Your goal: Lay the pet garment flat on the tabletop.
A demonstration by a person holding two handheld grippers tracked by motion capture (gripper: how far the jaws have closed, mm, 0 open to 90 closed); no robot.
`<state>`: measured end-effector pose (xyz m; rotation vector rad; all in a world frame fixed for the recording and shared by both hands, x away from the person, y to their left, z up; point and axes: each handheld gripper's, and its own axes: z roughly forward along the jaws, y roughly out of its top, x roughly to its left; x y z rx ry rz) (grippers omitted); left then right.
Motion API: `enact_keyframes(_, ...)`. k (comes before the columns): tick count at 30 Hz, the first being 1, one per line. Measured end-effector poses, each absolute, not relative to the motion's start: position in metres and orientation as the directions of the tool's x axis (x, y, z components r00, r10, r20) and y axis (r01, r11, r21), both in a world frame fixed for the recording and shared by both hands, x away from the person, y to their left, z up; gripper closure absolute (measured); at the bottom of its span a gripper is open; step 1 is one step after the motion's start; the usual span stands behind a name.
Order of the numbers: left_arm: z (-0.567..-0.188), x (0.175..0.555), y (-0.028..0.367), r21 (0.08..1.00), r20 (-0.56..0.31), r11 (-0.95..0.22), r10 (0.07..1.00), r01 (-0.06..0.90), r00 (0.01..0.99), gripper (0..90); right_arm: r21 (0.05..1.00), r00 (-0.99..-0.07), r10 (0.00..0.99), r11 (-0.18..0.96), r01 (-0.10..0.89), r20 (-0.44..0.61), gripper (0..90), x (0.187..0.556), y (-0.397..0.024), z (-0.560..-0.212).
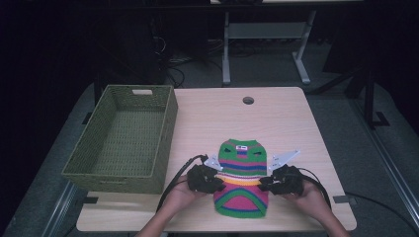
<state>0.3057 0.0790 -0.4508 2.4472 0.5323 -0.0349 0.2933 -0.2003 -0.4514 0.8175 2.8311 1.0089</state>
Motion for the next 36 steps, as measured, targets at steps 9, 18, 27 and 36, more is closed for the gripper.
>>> enact_keyframes(9, -0.453, 0.312, 0.077, 0.582, -0.154, -0.711, 0.380, 0.395, 0.912, 78.9, 0.584, -0.849, 0.508, 0.649, 0.487, 0.144, 74.8, 0.300, -0.199, -0.456)
enact_keyframes(18, -0.453, 0.321, 0.071, 0.579, -0.142, -0.707, 0.402, 0.406, 0.904, 77.1, 0.591, -0.832, 0.542, 0.634, 0.500, 0.122, 73.0, 0.308, -0.203, -0.457)
enact_keyframes(27, -0.453, 0.332, 0.064, 0.584, -0.134, -0.697, 0.423, 0.416, 0.896, 73.9, 0.604, -0.803, 0.580, 0.594, 0.531, 0.136, 71.8, 0.317, -0.209, -0.459)
enact_keyframes(36, -0.452, 0.344, 0.059, 0.571, -0.127, -0.700, 0.440, 0.428, 0.889, 73.3, 0.575, -0.787, 0.607, 0.607, 0.549, 0.110, 69.8, 0.329, -0.208, -0.455)
